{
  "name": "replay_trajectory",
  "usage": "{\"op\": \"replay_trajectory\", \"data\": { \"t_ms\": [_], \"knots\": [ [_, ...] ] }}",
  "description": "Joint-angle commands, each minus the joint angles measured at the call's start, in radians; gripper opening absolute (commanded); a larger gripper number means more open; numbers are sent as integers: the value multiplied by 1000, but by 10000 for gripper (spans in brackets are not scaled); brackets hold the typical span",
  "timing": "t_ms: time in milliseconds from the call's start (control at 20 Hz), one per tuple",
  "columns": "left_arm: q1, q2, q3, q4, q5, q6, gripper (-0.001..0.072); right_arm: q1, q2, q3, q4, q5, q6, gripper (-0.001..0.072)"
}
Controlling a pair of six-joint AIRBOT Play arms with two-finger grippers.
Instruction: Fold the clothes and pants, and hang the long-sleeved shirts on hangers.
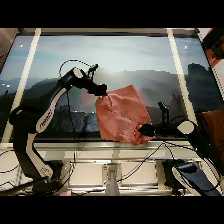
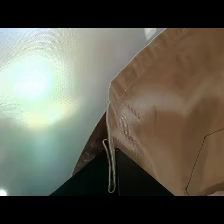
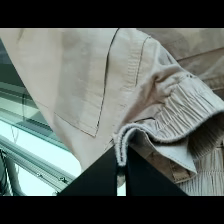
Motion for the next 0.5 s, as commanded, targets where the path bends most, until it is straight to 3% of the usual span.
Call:
{"op": "replay_trajectory", "data": {
  "t_ms": [0,150,350,450],
  "knots": [
    [1,0,2,-74,100,14,16,0,1,1,10,-45,-1,26],
    [25,32,12,-119,211,14,16,0,1,63,-22,-183,5,25],
    [66,133,14,-115,370,14,15,0,-31,294,-168,-399,89,24],
    [81,173,14,-115,452,13,14,0,-94,425,-226,-441,101,24]
  ]
}}
